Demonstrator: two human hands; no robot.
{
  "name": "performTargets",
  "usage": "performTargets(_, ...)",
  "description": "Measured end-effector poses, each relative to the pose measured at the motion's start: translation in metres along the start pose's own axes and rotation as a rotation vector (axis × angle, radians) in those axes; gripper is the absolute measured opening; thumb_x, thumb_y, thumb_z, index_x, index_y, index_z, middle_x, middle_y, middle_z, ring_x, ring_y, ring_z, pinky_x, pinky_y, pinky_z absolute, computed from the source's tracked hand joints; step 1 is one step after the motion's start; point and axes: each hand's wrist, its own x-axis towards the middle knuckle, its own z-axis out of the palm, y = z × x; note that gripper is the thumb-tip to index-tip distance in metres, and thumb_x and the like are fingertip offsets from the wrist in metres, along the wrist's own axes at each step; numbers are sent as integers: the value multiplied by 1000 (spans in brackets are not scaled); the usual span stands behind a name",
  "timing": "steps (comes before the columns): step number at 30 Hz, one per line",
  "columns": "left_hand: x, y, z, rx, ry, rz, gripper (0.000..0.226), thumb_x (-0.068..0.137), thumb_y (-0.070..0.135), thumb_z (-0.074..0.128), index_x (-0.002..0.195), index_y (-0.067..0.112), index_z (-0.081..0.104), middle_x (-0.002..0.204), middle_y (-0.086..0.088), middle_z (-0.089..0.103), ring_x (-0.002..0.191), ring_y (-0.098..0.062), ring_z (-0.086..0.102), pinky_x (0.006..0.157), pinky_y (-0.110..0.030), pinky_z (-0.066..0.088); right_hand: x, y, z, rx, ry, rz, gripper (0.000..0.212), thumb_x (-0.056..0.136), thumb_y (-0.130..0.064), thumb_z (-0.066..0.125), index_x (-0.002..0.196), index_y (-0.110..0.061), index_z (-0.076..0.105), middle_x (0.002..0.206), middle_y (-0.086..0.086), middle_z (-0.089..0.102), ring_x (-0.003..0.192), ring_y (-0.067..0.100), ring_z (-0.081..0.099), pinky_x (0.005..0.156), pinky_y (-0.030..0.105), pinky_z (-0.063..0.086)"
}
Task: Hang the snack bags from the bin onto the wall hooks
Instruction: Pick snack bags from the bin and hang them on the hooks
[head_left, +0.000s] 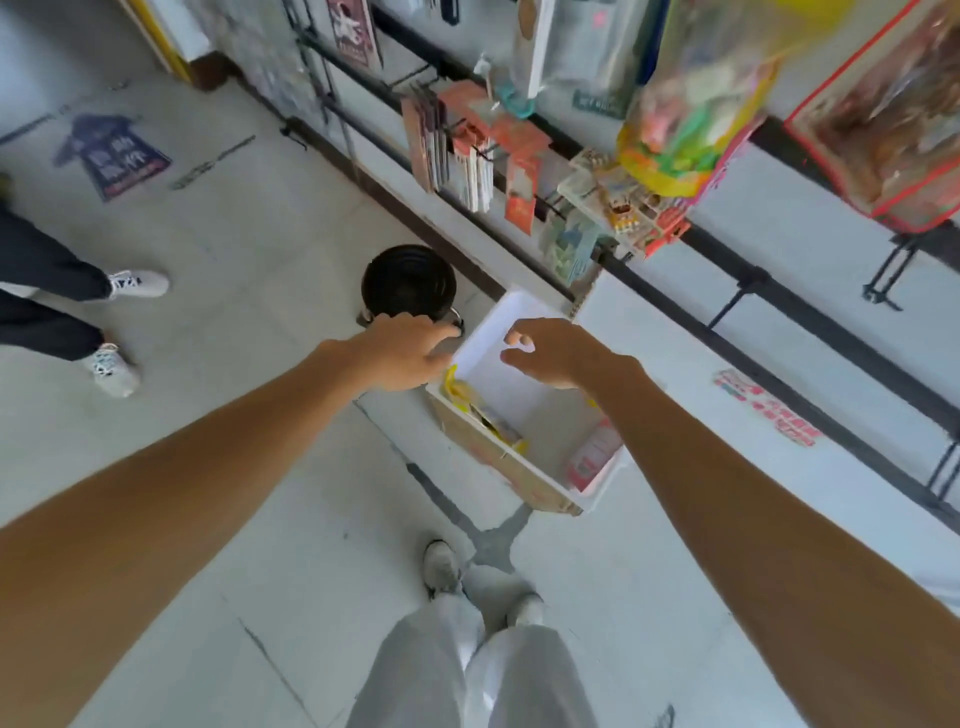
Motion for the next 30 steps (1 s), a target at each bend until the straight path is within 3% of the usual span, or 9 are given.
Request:
performTargets(5, 32, -23, 57, -42, -63, -4, 47, 101, 38, 37, 148, 27, 35, 143, -7, 48, 127, -29, 47, 102, -42, 35, 34, 17, 45, 2, -108, 13, 44, 97, -48, 46, 134, -25, 50, 142, -1, 51, 127, 23, 48, 103, 38, 35)
performTargets(10, 62, -39, 117, -57, -24, -24, 47, 100, 30, 39, 147, 29, 36, 147, -6, 40, 130, -27, 42, 104, -40, 29, 88, 36, 99, 55, -143, 4, 38, 92, -50, 51, 123, -28, 54, 129, -1, 59, 116, 23, 55, 95, 38, 45)
performTargets(15, 80, -50, 179, -92, 42, -7, 53, 97, 22, 48, 148, 26, 35, 152, -6, 34, 130, -29, 42, 104, -41, 31, 125, 39, 157, 51, -161, -7, 61, 74, -69, 62, 121, -31, 52, 118, -9, 59, 107, 18, 56, 79, 33, 40)
performTargets(18, 84, -53, 207, -133, 108, 15, 51, 92, 17, 53, 142, 22, 44, 147, -9, 37, 117, -32, 51, 96, -42, 39, 133, 36, 190, 29, -55, -37, 58, 76, -63, 65, 120, -28, 52, 112, -6, 60, 102, 19, 57, 77, 32, 41)
performTargets(23, 81, -61, 220, -181, 206, 16, 60, 87, 10, 55, 145, 19, 39, 145, -7, 39, 112, -30, 54, 90, -41, 43, 132, 33, 214, 56, 234, -94, 18, 94, -35, 54, 105, -22, 60, 102, 0, 61, 94, 24, 57, 71, 34, 46)
performTargets(26, 76, -58, 214, -200, 197, 2, 69, 89, 11, 53, 151, 21, 25, 145, -6, 40, 111, -29, 53, 90, -41, 45, 130, 35, 206, 17, 269, -97, 14, 96, -23, 49, 100, -17, 61, 94, 1, 63, 88, 26, 57, 67, 32, 44)
performTargets(30, 66, -53, 196, -229, 171, -27, 70, 91, 12, 54, 152, 21, 21, 146, -8, 38, 117, -30, 50, 95, -43, 45, 118, 46, 181, 110, 293, -27, 15, 97, -26, 49, 93, -13, 55, 86, 10, 66, 77, 36, 58, 66, 35, 47)
